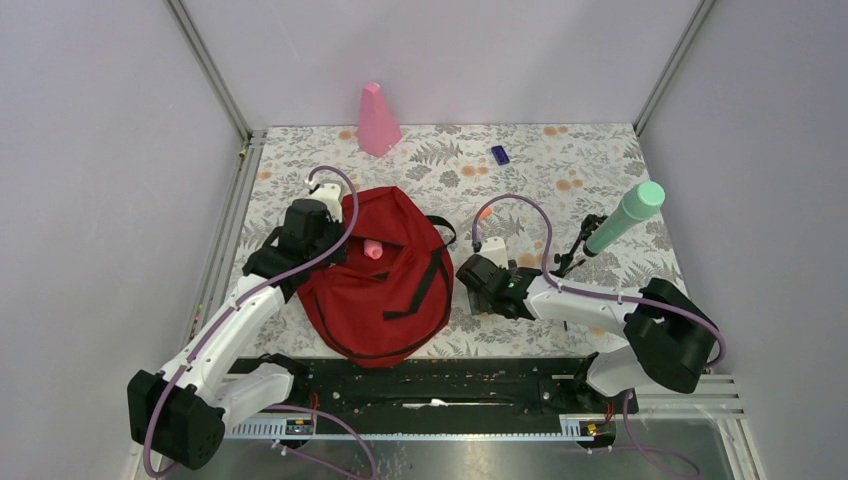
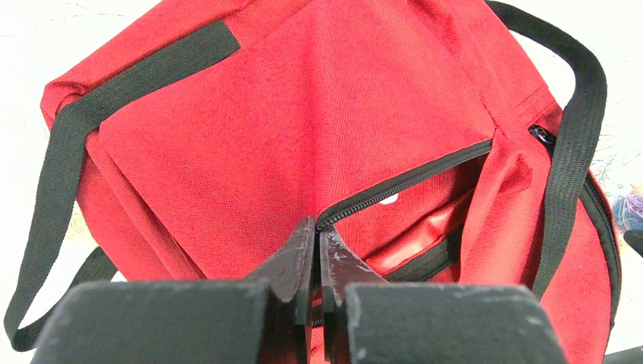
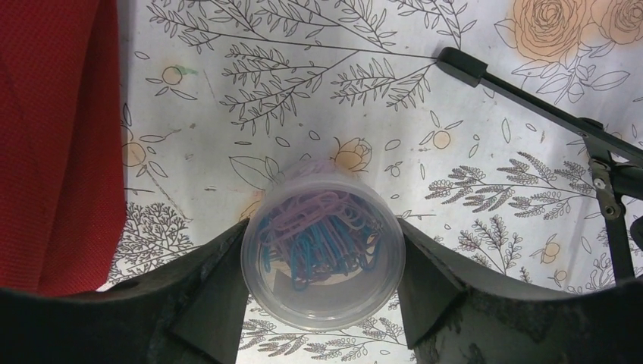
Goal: Pack the student bag
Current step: Pick up the stationery from the center of the board, then place the stationery in the student bag, then pick up the stationery from the center of the board.
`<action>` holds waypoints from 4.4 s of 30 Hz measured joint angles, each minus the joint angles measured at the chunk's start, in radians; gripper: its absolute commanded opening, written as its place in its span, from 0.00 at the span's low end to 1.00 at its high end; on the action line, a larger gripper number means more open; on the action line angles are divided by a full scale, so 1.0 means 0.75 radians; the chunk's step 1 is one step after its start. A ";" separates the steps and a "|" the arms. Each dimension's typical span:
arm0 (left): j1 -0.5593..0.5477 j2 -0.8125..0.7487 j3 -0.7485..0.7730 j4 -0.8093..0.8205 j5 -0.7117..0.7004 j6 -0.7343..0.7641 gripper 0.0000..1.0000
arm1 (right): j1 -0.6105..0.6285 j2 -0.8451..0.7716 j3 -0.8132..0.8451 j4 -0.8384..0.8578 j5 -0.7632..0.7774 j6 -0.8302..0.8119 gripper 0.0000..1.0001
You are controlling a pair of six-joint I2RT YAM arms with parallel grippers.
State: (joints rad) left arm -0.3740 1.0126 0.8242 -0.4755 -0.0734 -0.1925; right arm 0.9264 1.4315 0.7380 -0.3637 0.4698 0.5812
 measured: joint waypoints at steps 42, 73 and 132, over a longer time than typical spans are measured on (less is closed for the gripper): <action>0.001 0.008 0.090 -0.084 0.083 -0.084 0.00 | 0.177 0.197 0.562 0.587 -0.374 -0.266 0.22; 0.062 0.013 0.087 -0.084 0.075 -0.088 0.00 | 0.249 0.869 0.774 1.242 -0.010 -0.571 0.78; 0.089 -0.050 0.087 -0.084 0.134 -0.085 0.00 | -0.276 0.717 1.169 -0.001 0.058 -0.111 0.79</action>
State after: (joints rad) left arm -0.3077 0.9749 0.8898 -0.5385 0.0269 -0.2562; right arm 0.7197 1.9690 1.6146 -0.3641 0.5133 0.4976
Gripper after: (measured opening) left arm 0.009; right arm 0.752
